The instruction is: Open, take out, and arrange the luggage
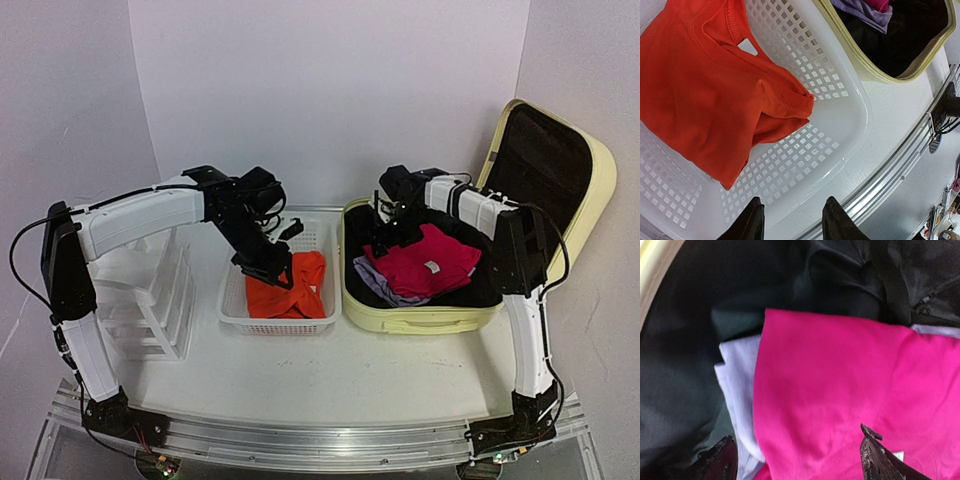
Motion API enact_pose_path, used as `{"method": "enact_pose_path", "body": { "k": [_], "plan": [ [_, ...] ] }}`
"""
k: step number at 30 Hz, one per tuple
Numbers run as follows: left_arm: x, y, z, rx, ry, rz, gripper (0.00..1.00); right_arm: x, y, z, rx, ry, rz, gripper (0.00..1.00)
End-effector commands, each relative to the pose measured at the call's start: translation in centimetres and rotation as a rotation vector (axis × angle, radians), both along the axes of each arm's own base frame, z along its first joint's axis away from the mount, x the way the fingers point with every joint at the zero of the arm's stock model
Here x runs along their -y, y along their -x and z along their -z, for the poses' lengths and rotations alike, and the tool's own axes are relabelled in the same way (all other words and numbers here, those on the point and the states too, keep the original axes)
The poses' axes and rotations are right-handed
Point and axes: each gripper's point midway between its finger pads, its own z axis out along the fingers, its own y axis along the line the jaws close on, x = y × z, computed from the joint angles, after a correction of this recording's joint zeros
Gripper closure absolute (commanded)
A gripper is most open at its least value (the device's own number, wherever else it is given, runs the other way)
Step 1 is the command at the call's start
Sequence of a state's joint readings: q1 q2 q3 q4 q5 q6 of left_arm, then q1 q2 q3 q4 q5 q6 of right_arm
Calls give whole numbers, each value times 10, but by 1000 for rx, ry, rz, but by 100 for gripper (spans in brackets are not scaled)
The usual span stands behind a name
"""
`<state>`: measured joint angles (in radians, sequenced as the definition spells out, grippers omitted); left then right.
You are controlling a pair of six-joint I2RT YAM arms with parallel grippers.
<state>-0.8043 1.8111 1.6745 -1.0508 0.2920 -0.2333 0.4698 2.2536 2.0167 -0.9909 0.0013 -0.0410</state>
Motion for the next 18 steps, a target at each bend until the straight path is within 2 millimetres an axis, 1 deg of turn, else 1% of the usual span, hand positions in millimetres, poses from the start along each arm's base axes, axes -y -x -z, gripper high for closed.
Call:
{"method": "enact_pose_path", "body": {
  "k": [1, 5, 7, 12, 15, 18],
  "plan": [
    [-1, 1, -24, 47, 35, 1, 59, -8, -15, 4, 29, -20, 0, 16],
    [-2, 0, -28, 60, 35, -1, 59, -1, -16, 18, 22, 29, 9, 14],
    [-3, -1, -28, 61, 33, 0, 58, -3, -16, 22, 18, 31, 3, 14],
    [-2, -1, -29, 65, 32, 5, 58, -4, -13, 39, 3, 74, -13, 13],
    [-3, -1, -30, 72, 30, 8, 58, 7, -14, 41, 20, 134, 17, 13],
    [-5, -1, -29, 71, 24, 6, 58, 29, -22, 35, 82, 235, 77, 21]
  ]
}}
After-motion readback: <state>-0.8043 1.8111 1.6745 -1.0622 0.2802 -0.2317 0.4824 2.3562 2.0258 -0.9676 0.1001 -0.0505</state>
